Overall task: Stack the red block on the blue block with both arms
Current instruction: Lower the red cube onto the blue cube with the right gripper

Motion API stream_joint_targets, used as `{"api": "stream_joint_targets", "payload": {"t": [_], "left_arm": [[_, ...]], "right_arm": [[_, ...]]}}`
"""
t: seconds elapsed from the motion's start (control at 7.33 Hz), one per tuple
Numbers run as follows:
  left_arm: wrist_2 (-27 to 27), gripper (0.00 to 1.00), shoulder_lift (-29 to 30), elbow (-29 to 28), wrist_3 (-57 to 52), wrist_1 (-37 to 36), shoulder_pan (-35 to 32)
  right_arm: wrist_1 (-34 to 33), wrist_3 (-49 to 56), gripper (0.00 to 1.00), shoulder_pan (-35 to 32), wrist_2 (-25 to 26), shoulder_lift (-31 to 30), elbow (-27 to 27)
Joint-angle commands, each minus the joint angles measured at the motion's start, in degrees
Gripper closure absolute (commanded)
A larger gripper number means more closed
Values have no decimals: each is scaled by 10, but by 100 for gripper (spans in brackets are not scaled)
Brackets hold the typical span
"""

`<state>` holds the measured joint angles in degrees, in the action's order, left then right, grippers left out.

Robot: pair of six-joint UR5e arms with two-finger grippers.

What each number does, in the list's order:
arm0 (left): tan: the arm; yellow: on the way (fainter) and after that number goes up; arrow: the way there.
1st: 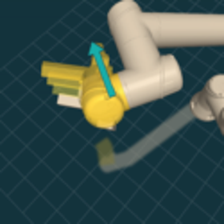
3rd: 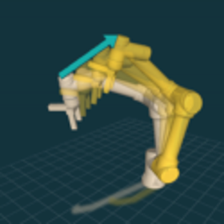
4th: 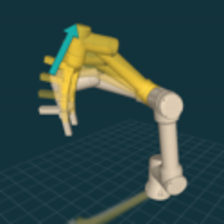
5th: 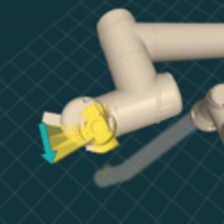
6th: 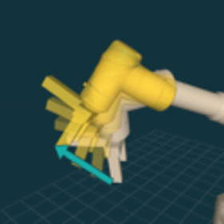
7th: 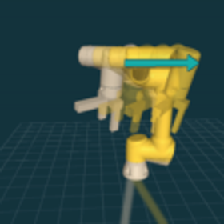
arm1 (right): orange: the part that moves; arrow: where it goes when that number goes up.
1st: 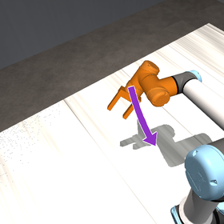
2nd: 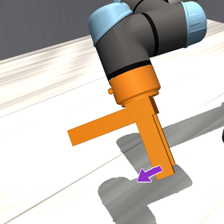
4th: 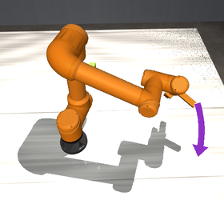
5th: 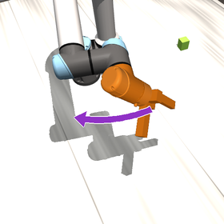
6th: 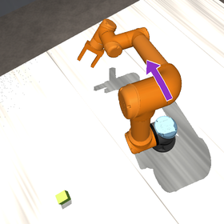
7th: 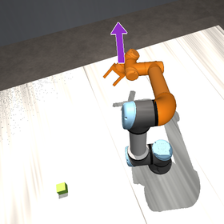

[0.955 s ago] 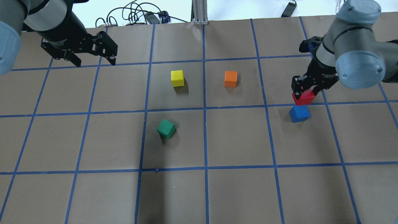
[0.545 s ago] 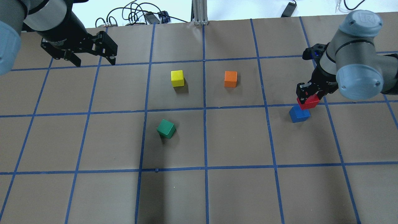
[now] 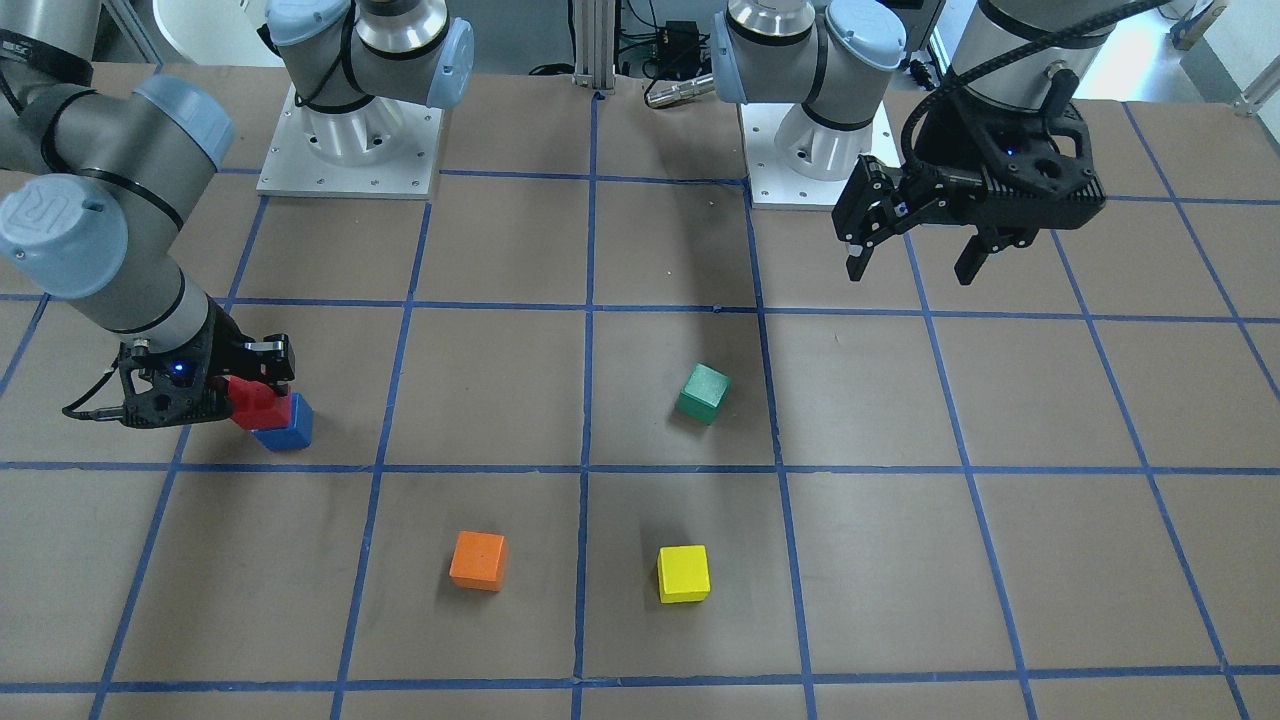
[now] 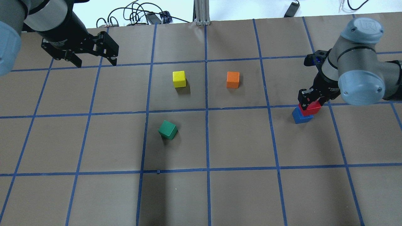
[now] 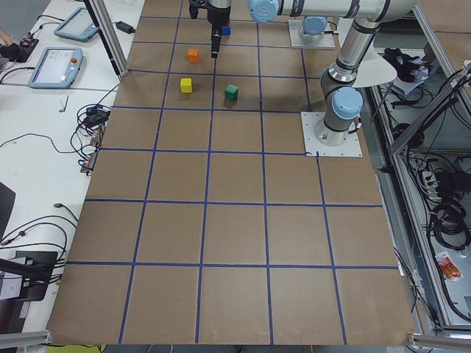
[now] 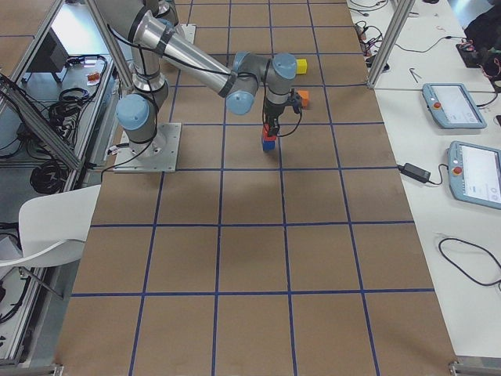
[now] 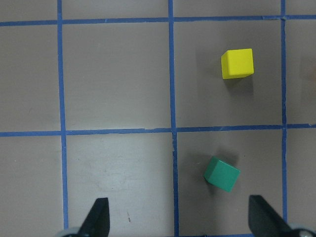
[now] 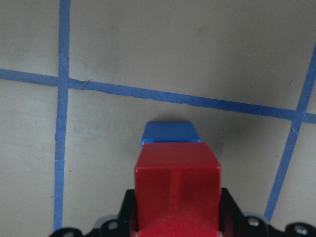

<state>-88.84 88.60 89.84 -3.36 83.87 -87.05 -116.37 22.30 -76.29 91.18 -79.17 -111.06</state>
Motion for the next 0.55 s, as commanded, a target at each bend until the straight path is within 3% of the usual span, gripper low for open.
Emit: {"api": "stream_joint_targets", "payload": {"t": [0.0,0.27,0.41], "left_arm": [[-1,0,0,1,-1,0,0],[1,0,0,1,-1,0,0],[-1,0,0,2,-1,1,-1]], "right_arm": [[0,-1,100,0,1,2,-4],[-2,0,40,0,3,3,-4],[-2,-1,23,0,3,3,-4]]}}
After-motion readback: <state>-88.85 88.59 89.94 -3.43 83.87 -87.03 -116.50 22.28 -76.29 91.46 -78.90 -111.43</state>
